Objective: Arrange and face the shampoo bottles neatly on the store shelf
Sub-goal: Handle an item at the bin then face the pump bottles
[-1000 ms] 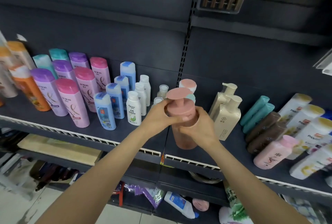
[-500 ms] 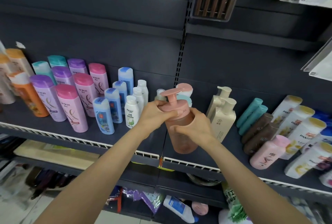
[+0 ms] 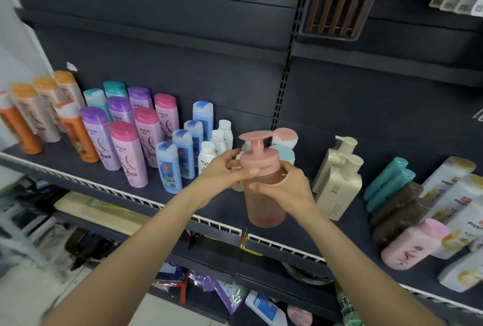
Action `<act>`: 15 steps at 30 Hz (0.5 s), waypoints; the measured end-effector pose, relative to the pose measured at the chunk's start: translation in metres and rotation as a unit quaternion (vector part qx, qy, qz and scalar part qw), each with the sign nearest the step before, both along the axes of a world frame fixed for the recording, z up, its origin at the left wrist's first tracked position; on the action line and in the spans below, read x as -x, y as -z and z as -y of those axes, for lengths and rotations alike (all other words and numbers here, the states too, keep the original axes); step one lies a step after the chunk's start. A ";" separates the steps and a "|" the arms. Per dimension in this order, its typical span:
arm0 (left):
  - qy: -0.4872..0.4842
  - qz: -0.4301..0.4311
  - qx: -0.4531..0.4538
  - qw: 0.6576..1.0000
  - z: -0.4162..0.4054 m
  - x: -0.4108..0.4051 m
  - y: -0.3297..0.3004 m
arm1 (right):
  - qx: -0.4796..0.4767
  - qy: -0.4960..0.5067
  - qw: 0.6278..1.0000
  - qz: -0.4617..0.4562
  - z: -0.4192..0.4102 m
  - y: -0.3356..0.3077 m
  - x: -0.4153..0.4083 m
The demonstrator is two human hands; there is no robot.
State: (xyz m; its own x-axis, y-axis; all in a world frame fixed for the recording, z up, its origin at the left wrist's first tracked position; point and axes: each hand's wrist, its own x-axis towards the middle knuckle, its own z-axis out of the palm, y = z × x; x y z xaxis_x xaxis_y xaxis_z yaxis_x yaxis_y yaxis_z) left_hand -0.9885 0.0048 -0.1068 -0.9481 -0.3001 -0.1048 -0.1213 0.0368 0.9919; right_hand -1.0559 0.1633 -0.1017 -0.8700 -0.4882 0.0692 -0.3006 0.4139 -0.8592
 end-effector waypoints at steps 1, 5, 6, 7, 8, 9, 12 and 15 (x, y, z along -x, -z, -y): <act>-0.006 0.007 -0.011 1.000 0.002 -0.006 0.002 | 0.016 -0.012 1.000 0.017 0.003 0.001 0.001; -0.024 0.036 -0.005 0.999 0.015 -0.035 0.013 | 0.065 -0.074 0.992 0.075 0.022 0.004 0.000; -0.031 0.043 -0.005 0.999 0.018 -0.042 0.015 | 0.074 -0.086 0.989 0.089 0.030 0.006 -0.002; -0.043 0.046 -0.006 0.998 0.021 -0.049 0.017 | 0.084 -0.096 0.987 0.102 0.038 0.007 -0.005; -0.057 0.044 -0.003 0.997 0.025 -0.055 0.017 | 0.093 -0.107 0.984 0.112 0.046 0.010 -0.008; -0.074 0.036 0.001 0.997 0.030 -0.061 0.017 | 0.101 -0.119 0.980 0.123 0.055 0.011 -0.011; -0.125 0.020 0.002 0.992 0.049 -0.079 0.019 | 0.108 -0.170 0.968 0.150 0.082 0.013 -0.021; -0.165 0.011 -0.006 0.986 0.074 -0.101 0.021 | 0.097 -0.213 0.959 0.159 0.116 0.016 -0.033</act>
State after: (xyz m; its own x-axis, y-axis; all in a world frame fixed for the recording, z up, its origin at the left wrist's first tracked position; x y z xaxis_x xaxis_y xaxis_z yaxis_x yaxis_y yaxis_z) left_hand -0.8879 -0.0693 -0.1276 -0.7960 -0.5912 -0.1300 -0.1459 -0.0210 0.9891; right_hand -1.0225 0.0471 -0.1178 -0.5872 -0.8084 -0.0407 -0.1165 0.1342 -0.9841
